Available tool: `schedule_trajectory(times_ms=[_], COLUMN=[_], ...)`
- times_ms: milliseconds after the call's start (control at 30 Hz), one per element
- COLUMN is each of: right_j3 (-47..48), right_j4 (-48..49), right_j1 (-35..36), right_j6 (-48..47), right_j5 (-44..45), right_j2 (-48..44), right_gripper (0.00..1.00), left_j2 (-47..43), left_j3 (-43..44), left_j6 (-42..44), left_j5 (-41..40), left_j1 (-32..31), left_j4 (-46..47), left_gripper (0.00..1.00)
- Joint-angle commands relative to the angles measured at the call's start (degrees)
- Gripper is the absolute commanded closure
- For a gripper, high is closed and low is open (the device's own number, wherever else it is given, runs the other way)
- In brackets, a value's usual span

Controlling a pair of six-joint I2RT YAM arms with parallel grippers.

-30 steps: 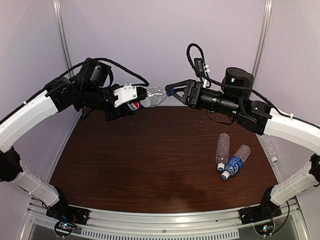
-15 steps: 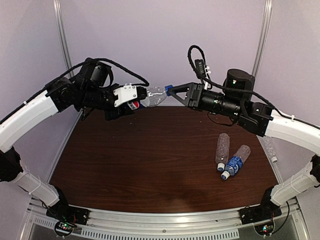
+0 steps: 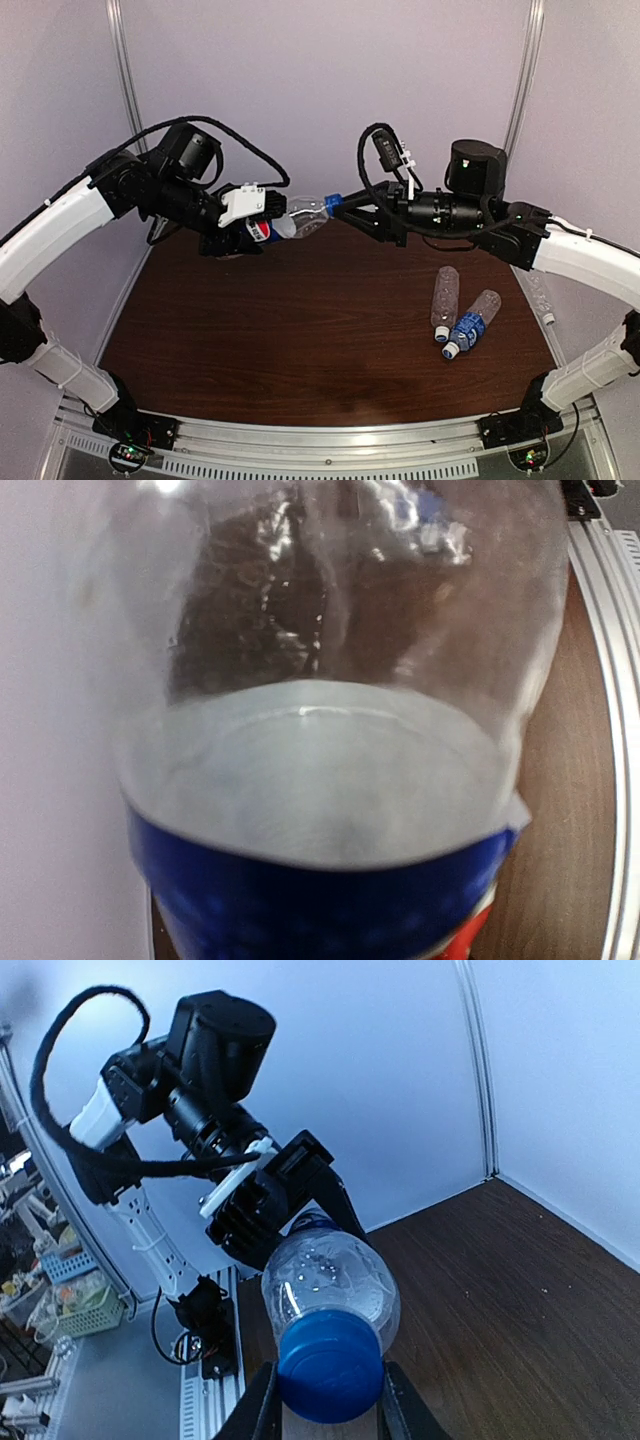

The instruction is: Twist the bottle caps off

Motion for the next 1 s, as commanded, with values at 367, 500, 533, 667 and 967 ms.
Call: schedule_trajectory(times_ms=[367,500,533,667,967], right_j3=[-1.09,-2.08,-2.38,-4.06,-7.82], right_j4=[-13.81,-12.72,-11.85,-4.49,12.31], right_j1=[6.72,7.35,7.42,7.44,0.2], right_j6=[-44.48,-46.3,-45.66,-32.78,17.49], right_j5=[-0.09,2.27,2.85,11.4,6.69], right_j2=[-2.04,-3.13,-3.3,-4.39,-5.72], right_gripper=[1.0,1.0,0.89,0.01,0.01], left_j2=[4.55,4.39,4.31,3.54,1.57], left_j3=[6.53,6.34,6.28,5.76,2.96], left_j6=[5.87,5.35,5.27,3.11,2.71], left_j5=[20.59,21.49,21.53,17.15,-19.16], left_j1=[-1.59,-1.59,-1.55,-1.51,-1.5], left_j4=[-13.06,-13.22,-13.18,-10.13,13.6], left_gripper=[0.64,0.64,0.64,0.63,0.64])
